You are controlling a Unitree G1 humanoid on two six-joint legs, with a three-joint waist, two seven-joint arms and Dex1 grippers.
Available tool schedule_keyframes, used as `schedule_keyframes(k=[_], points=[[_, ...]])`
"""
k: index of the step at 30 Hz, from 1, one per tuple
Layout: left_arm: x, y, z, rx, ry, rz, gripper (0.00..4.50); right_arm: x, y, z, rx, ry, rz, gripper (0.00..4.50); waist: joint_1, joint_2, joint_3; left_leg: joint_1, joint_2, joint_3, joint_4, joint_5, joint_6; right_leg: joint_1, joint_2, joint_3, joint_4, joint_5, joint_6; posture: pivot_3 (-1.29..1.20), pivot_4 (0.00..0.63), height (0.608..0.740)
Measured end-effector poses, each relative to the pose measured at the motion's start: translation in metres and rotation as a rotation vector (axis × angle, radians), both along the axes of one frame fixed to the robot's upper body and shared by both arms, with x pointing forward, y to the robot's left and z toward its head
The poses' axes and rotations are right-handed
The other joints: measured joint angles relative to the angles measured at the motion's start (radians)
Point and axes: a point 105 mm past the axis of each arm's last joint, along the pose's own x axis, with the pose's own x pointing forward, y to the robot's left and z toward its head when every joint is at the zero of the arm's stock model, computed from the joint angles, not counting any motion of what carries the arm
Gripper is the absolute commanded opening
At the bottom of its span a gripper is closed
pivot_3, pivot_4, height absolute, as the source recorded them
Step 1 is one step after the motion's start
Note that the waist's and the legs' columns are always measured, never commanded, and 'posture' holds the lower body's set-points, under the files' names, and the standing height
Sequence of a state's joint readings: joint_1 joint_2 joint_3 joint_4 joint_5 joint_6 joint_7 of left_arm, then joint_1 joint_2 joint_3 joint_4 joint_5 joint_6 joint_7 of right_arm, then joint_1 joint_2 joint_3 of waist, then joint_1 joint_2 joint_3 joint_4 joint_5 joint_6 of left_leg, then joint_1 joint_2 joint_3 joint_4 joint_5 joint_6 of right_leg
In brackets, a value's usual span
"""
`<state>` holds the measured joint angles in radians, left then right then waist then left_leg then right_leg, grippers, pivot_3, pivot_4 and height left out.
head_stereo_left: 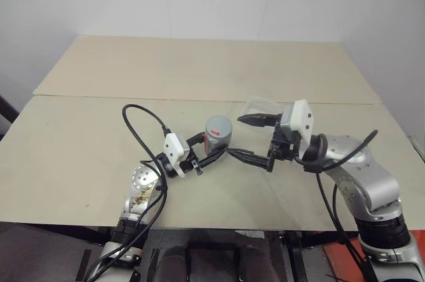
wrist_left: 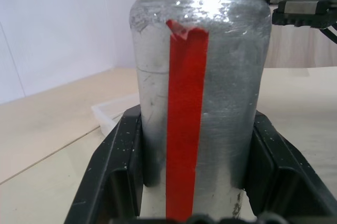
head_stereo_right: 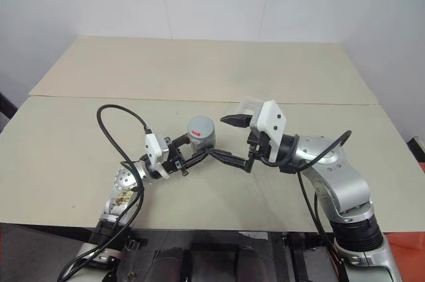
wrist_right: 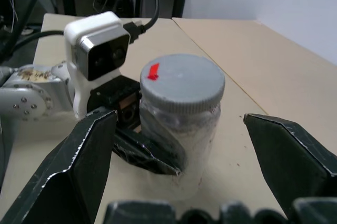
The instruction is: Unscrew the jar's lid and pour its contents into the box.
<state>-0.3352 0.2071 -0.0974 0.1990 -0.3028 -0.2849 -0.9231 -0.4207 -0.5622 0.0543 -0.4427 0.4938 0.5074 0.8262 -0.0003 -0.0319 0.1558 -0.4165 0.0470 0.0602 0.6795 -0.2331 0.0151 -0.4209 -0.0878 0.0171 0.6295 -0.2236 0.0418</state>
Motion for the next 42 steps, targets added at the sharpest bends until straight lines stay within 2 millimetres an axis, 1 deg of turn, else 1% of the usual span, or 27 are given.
schedule_keyframes(k=[8,14,21,24,27,28,38,42], points=[[0.001,-0.001,-0.001,0.001,0.006,-0.001,2.09,0.006,0.017,0.013,0.055,-0.001,-0.01,4.48,0.001,0.0,0.0,0.0,0.0,0.0,0.0,0.0,0.0,0.0,0.0,0.0,0.0,0.0,0.0,0.0,0.15,0.74],[0.001,-0.001,-0.002,0.001,0.006,0.002,2.09,0.008,0.022,0.006,0.05,0.035,0.006,4.48,0.002,0.0,0.0,0.0,0.0,0.0,0.0,0.0,0.0,0.0,0.0,0.0,0.0,0.0,0.0,0.0,0.15,0.74],[0.001,-0.001,-0.001,-0.002,0.003,0.005,2.09,0.01,0.023,0.005,0.048,0.042,0.009,4.48,0.001,0.0,0.0,0.0,0.0,0.0,0.0,0.0,0.0,0.0,0.0,0.0,0.0,0.0,0.0,0.0,0.15,0.74],[0.001,-0.001,-0.001,-0.002,0.0,0.006,2.09,0.01,0.024,0.005,0.049,0.045,0.009,3.88,0.001,0.0,0.0,0.0,0.0,0.0,0.0,0.0,0.0,0.0,0.0,0.0,0.0,0.0,0.0,0.0,0.15,0.74],[0.001,-0.001,0.0,-0.003,-0.004,0.006,2.09,0.01,0.024,0.004,0.047,0.048,0.012,2.86,0.001,0.0,0.0,0.0,0.0,0.0,0.0,0.0,0.0,0.0,0.0,0.0,0.0,0.0,0.0,0.0,0.15,0.74],[0.001,-0.001,0.0,-0.003,-0.005,0.006,2.09,0.009,0.024,0.004,0.047,0.049,0.014,2.77,0.001,0.0,0.0,0.0,0.0,0.0,0.0,0.0,0.0,0.0,0.0,0.0,0.0,0.0,0.0,0.0,0.15,0.74],[0.0,0.0,-0.001,0.003,-0.009,0.003,2.09,0.009,0.025,0.004,0.05,0.052,0.016,2.77,0.001,0.0,0.0,0.0,0.0,0.0,0.0,0.0,0.0,0.0,0.0,0.0,0.0,0.0,0.0,0.0,0.15,0.74],[-0.001,0.0,0.0,0.011,-0.029,0.002,2.09,0.008,0.025,0.008,0.107,0.1,0.035,2.77,0.001,0.0,0.0,0.0,0.0,0.0,0.0,0.0,0.0,0.0,0.0,0.0,0.0,0.0,0.0,0.0,0.15,0.74]])
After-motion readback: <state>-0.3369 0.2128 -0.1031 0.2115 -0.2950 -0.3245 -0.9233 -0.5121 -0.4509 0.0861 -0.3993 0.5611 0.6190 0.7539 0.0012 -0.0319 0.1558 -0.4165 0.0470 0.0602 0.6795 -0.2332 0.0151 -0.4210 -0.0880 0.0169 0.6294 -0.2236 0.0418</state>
